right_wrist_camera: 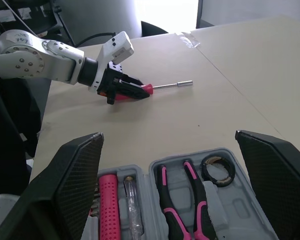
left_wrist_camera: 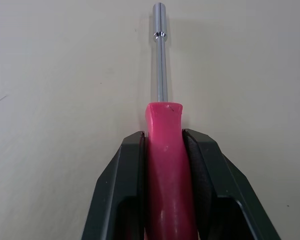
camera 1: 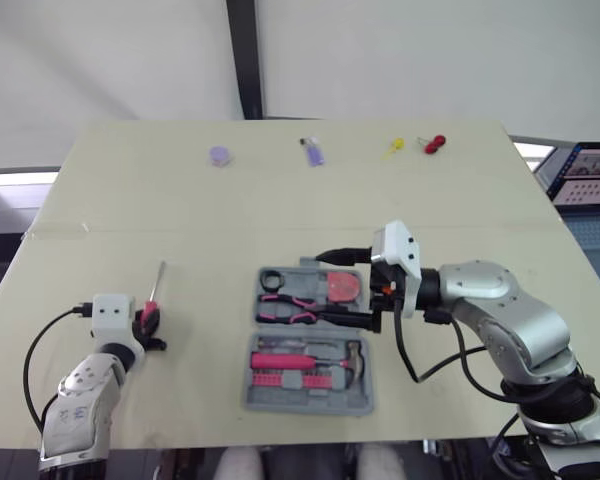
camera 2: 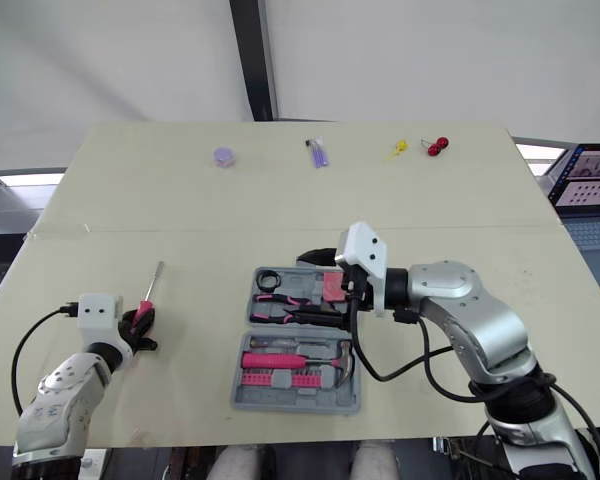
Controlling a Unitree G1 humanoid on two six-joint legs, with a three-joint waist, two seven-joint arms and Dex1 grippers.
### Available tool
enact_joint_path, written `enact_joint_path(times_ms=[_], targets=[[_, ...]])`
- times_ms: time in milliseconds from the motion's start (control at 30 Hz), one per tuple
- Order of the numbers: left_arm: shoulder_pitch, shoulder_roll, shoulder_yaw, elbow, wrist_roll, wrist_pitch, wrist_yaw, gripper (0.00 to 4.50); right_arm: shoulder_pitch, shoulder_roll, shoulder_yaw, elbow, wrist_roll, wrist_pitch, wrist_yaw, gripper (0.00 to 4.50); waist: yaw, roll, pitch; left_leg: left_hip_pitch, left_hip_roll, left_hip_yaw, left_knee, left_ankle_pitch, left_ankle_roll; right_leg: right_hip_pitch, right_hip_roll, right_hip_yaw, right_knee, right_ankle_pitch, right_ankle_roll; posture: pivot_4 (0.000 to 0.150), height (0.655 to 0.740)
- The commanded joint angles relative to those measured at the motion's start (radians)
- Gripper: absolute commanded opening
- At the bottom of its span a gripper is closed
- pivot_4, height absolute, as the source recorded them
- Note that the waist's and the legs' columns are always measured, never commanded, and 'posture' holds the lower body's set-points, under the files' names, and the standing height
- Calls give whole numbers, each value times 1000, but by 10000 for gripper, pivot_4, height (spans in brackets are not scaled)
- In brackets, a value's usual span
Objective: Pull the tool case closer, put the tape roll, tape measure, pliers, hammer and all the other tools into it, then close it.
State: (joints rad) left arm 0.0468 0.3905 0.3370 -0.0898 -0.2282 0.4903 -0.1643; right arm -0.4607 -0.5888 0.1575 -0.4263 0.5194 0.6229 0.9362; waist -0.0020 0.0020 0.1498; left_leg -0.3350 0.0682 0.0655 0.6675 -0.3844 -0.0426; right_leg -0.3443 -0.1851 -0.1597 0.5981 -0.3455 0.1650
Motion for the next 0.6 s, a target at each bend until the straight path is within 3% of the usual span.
enact_joint_path(times_ms=[33, 200, 367, 467, 600], targets=[[19, -3, 1, 25, 10, -17, -10, 6657, 5, -6, -3, -35, 14, -11, 13, 45000, 0, 0, 0, 0, 0, 0, 0, 0, 0, 0, 0, 0, 0, 0, 0, 1500, 7400], [34, 53, 30, -67, -44, -78, -123, 6657, 15, -15, -16, -38, 19, -11, 17, 45000, -1, 0, 0, 0, 0, 0, 0, 0, 0, 0, 0, 0, 0, 0, 0, 1500, 7400], [22, 204, 27, -168, -132, -132, -378, 6657, 73, -68, -46, -82, 34, -18, 36, 45000, 4, -2, 1, -2, 0, 0, 0, 0, 0, -1, 0, 0, 0, 0, 0, 1500, 7400], [-10, 325, -42, -230, -176, -182, -599, 6657, 168, -158, -77, -136, 29, -51, 85, 45000, 11, -2, 2, -2, 0, 0, -1, 0, 0, -1, 0, 0, -2, 0, 0, 1500, 7400], [-95, 434, -201, -219, -140, -311, -841, 6657, 267, -259, -113, -149, 7, -105, 140, 45000, 15, 0, 3, -2, 0, 2, -1, 0, 0, -1, 0, 1, -4, 0, 0, 1500, 7400]])
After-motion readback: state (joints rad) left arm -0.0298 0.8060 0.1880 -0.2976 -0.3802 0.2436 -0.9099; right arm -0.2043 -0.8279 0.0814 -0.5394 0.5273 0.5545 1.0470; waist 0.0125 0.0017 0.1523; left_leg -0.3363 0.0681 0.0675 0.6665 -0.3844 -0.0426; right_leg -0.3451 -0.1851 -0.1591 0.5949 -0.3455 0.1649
